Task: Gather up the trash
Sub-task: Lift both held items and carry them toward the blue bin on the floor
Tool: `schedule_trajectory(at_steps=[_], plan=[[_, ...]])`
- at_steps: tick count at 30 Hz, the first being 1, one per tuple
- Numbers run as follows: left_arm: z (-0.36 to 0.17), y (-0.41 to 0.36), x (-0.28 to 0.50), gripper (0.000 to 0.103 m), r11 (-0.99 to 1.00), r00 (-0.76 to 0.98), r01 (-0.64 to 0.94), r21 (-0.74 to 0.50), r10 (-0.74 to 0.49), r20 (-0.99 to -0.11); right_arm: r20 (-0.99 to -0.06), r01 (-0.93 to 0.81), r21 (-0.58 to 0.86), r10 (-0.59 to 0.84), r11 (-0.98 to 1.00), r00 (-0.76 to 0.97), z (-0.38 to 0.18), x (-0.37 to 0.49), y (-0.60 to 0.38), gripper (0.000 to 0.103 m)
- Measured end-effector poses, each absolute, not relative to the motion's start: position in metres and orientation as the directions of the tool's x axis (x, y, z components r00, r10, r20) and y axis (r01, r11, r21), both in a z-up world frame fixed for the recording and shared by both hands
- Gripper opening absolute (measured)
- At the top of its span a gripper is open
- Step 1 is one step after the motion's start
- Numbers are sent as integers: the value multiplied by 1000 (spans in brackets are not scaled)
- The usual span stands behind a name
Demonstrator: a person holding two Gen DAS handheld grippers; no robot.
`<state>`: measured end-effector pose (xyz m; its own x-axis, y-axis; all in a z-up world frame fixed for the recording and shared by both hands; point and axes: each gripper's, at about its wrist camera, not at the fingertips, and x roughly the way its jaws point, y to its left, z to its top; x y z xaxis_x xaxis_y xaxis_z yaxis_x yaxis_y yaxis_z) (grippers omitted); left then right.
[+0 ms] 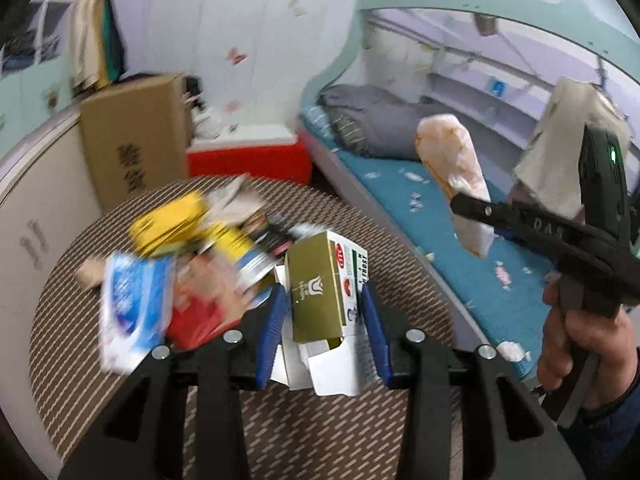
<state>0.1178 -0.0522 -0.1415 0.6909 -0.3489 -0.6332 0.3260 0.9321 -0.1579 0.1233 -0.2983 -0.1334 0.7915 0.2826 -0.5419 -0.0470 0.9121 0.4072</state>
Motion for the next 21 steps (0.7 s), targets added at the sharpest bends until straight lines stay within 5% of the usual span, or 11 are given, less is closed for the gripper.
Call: schedule_trajectory(at_steps=[11, 21], plan=[[-131, -187, 154, 38, 826, 597, 529, -197, -527, -605, -596, 284, 439, 40, 852, 802, -176, 82, -441, 40], [-193, -302, 177, 38, 770, 450, 616, -165, -516, -729, -722, 458, 491, 53, 741, 689, -273, 83, -511, 41]])
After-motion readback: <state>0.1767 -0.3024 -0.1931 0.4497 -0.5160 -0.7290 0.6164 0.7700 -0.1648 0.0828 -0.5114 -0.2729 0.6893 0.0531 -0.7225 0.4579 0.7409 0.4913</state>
